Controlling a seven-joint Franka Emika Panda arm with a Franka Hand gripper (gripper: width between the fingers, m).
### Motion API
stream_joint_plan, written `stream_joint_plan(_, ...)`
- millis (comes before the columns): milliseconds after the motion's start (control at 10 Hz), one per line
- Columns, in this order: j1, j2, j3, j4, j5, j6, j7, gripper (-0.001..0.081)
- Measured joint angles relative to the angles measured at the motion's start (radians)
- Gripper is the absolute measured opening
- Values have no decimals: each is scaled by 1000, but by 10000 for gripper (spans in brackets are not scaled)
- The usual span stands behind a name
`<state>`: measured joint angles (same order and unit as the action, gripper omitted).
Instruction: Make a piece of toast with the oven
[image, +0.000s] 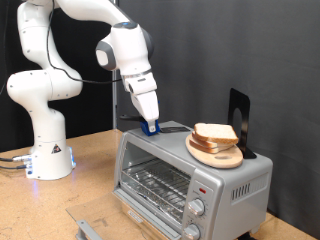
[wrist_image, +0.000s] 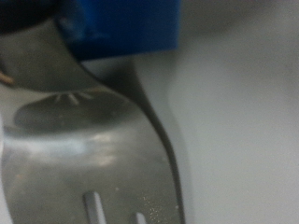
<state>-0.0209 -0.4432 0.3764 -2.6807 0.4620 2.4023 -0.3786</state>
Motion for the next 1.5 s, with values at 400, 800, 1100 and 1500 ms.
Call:
stream_joint_plan(400,6,3,6,-3,11,0,0,682)
stream_joint_plan(800,17,2,12,-11,20,4,0,424)
stream_joint_plan(1100,17,2,24,-12,22,15,9,356)
stream_joint_plan(1500,26,-21,30,-13,70,-1,11,356)
